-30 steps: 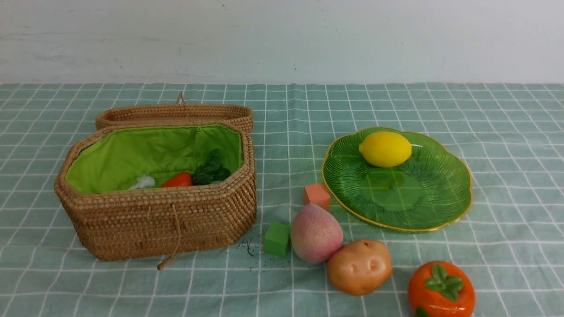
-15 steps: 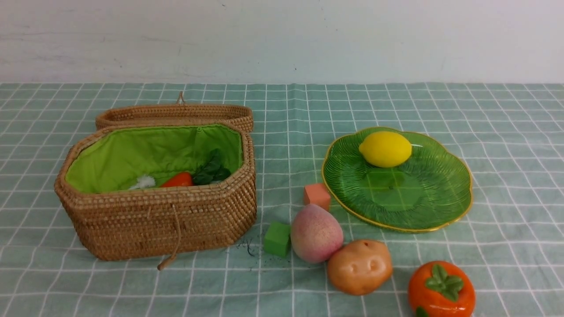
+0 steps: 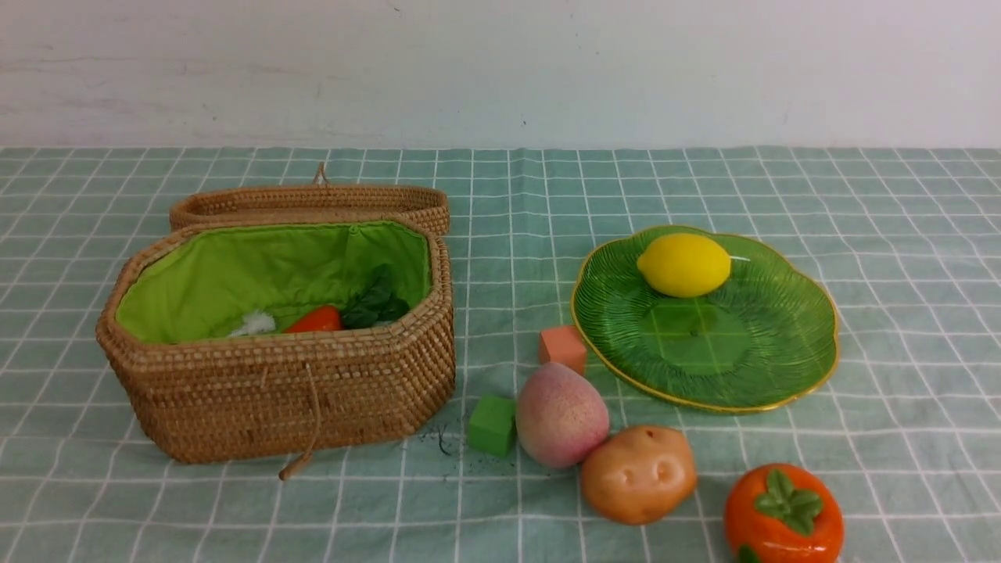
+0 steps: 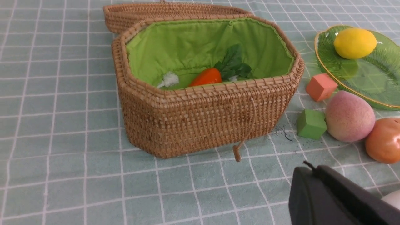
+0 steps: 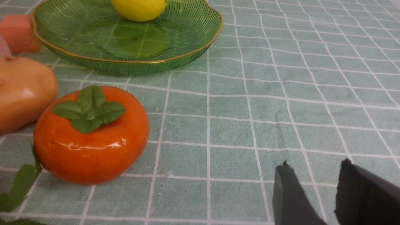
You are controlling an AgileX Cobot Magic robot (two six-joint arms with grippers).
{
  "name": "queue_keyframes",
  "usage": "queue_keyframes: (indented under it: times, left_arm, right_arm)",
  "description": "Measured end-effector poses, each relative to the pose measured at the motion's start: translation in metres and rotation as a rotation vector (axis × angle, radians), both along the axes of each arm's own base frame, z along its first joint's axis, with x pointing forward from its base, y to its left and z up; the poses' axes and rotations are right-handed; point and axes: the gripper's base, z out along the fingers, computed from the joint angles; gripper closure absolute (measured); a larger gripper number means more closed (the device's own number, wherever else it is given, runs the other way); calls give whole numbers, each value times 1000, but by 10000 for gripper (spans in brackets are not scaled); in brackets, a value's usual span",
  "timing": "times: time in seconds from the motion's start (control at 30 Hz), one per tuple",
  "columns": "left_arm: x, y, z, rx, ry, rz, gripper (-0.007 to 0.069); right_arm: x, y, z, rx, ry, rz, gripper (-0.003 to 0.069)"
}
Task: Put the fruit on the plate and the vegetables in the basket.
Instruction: Take a daikon with your right arm and place it on the basket on the left.
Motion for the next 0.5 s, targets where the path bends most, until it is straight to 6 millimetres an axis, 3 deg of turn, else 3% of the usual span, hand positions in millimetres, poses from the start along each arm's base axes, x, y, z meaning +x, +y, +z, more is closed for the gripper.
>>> queue_keyframes:
  times: [0.23, 0.5]
  left_arm:
    - [-9, 8, -21, 15, -197, 28, 637]
    - [-16, 16, -96, -68, -269, 241, 633]
  right_arm:
    - [0, 0, 0, 0, 0, 0, 419]
    - [0, 0, 0, 0, 0, 0, 419]
